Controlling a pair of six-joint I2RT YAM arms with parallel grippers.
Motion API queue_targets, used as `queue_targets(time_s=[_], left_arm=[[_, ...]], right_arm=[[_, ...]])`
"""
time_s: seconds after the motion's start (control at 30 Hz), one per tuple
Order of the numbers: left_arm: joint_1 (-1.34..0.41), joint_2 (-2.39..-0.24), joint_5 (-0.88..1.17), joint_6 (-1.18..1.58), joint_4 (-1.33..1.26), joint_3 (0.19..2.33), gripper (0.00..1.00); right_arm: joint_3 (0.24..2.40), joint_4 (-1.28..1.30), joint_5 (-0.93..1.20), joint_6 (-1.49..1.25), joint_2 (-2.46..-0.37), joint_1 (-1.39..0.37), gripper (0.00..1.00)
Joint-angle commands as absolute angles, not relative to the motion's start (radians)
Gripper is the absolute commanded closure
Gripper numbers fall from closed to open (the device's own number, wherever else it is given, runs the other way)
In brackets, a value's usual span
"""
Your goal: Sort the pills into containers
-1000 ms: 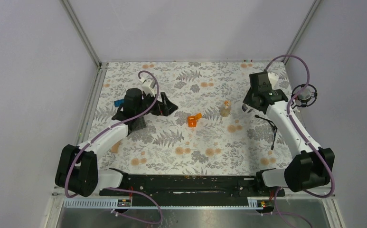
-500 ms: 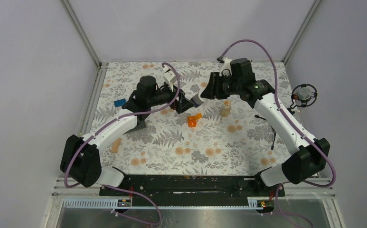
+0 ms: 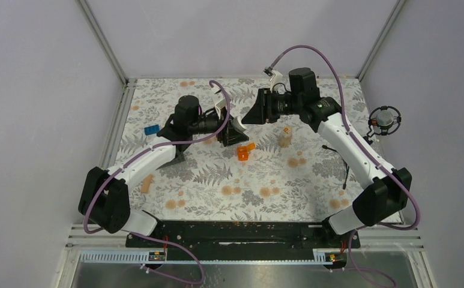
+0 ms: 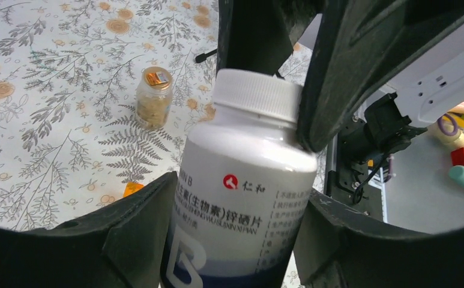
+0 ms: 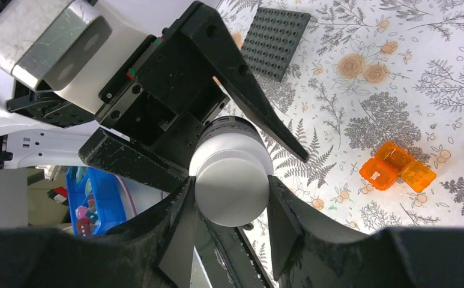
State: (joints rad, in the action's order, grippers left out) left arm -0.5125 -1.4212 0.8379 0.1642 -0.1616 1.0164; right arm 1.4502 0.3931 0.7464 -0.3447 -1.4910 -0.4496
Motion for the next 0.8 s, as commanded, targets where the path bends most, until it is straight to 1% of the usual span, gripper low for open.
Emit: queue_targets(time_s=[0.0,0.1,0.17,0.27,0.37,0.5,0.53,0.57,0.6,0.63,0.67,0.73,0.77], left_arm=[[-0.506,-1.427,0.890,0.228,-0.288,1.019,0.33],[-0.504,-1.425,0.896,0.231,-0.288,1.013,0.32],[-0.499,-1.418,0.898,0.246,-0.307,0.999,0.33],[-0.486,-1.405,0.899,0.271,-0.347,0.974,0.39],[-0.474,-1.400,0.916,0.284,-0.358,0.965,0.48],[-0.462,-1.400,0.920,0.291,-0.319,0.976,0.52],[-0.460,-1.402,0.922,0.289,-0.307,0.984,0.56],[-0.459,-1.403,0.924,0.287,-0.295,0.991,0.63],[-0.458,-1.405,0.925,0.285,-0.286,0.997,0.73],[-0.459,-1.407,0.925,0.285,-0.283,1.002,0.85],[-0.459,-1.407,0.921,0.285,-0.284,1.003,0.98],[-0.459,-1.402,0.881,0.287,-0.283,0.998,1.00],[-0.459,-1.397,0.860,0.287,-0.293,0.992,1.00]], right_arm=[[1.533,0.446,0.803,-0.302,-1.516,-0.453,1.00],[1.542,0.453,0.791,-0.296,-1.521,-0.453,1.00],[1.545,0.456,0.780,-0.296,-1.526,-0.453,1.00],[1.548,0.454,0.774,-0.294,-1.530,-0.453,1.00],[1.554,0.455,0.775,-0.292,-1.536,-0.452,1.00],[1.562,0.455,0.791,-0.280,-1.545,-0.452,1.00],[1.563,0.455,0.787,-0.276,-1.547,-0.453,1.00],[1.563,0.456,0.783,-0.276,-1.551,-0.452,1.00],[1.565,0.456,0.782,-0.275,-1.555,-0.452,1.00],[1.569,0.455,0.776,-0.281,-1.561,-0.452,1.00],[1.573,0.454,0.763,-0.293,-1.566,-0.452,0.94],[1.570,0.420,0.717,-0.331,-1.568,-0.453,0.54],[1.548,0.375,0.684,-0.384,-1.560,-0.453,0.42]])
